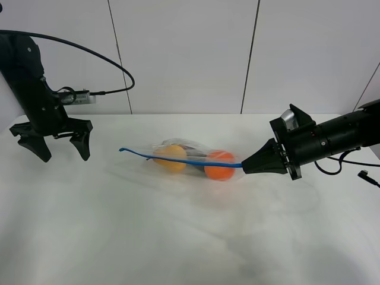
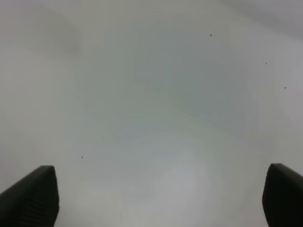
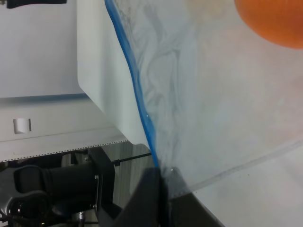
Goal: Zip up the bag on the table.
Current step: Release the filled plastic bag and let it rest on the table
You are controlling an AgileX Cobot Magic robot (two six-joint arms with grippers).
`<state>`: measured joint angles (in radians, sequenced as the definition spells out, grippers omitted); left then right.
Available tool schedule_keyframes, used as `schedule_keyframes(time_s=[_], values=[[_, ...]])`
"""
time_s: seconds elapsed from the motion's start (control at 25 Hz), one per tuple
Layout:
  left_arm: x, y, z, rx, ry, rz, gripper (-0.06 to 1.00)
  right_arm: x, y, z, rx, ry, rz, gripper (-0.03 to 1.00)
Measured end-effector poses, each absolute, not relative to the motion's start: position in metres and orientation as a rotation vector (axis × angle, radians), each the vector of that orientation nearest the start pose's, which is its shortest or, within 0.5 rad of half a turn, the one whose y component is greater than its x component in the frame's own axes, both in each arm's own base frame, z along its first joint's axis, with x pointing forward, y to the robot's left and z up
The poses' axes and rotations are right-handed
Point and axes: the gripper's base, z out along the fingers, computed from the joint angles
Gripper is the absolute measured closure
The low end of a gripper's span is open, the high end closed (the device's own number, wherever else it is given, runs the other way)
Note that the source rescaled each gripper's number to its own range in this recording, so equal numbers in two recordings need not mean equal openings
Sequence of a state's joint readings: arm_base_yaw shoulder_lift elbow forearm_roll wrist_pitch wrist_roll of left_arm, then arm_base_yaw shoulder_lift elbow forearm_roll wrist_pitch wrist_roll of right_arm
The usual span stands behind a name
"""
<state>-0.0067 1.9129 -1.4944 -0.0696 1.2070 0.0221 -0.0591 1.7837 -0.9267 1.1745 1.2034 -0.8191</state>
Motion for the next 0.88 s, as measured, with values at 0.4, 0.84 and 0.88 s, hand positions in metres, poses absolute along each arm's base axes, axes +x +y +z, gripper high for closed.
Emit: schedule_keyframes(time_s=[0.4,0.84,0.88], values=[[0.282,-0.008,0.277,0.032,3.025,-0.098,-0.05,0.297,0.061,0.186,-0.081,2.650,1.502,0.97],[0.128,-0.007,0.276,0.023,2.882,-0.095,-0.05,0.297,0.061,0.186,-0.082,2.651,1.501,0.97],[0.116,-0.007,0.273,0.023,2.846,-0.094,-0.05,0.297,0.061,0.186,-0.082,2.651,1.501,0.97]])
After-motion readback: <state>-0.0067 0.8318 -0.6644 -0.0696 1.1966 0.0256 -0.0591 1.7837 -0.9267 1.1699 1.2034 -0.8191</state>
